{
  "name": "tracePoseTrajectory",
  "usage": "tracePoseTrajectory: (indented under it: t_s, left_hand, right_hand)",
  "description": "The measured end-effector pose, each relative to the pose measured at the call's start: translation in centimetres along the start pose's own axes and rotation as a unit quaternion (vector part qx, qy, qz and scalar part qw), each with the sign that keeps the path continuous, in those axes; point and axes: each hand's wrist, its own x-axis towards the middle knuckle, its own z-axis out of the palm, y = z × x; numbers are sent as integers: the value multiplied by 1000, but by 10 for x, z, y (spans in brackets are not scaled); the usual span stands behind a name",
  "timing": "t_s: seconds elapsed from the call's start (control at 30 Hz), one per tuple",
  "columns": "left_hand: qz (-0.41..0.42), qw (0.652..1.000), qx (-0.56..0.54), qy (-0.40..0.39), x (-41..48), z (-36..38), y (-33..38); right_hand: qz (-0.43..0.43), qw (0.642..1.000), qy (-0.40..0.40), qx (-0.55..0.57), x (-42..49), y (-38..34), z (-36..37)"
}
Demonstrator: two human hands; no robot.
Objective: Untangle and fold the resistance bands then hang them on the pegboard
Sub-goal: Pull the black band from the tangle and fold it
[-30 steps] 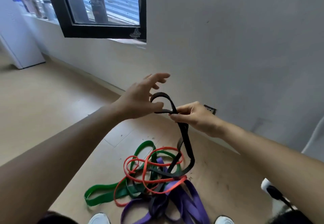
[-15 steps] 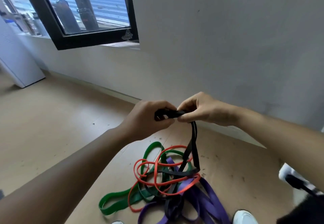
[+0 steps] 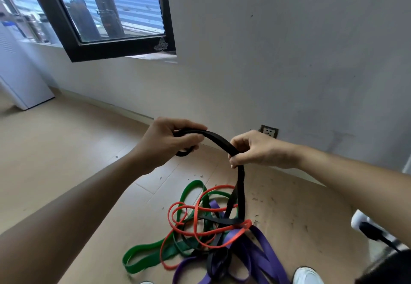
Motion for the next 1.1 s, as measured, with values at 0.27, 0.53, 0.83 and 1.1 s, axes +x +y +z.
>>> tracePoseTrajectory:
  t_s: [0.27, 0.53, 0.83, 1.1]
  left_hand:
    - [-79, 994, 37, -70, -11, -15, -16]
    - [-78, 993, 5, -94, -3, 6, -2]
    - [-89, 994, 32, -50, 3, 17, 1]
    - [-61, 997, -46, 6, 6, -7, 10]
  right_hand:
    - [-86, 993, 74, 29, 3, -17, -13]
    - [-101, 988, 75, -88, 11, -33, -5]
    - [-115, 984, 66, -122, 8, -45, 4]
    - [-37, 990, 64, -119, 14, -7, 12]
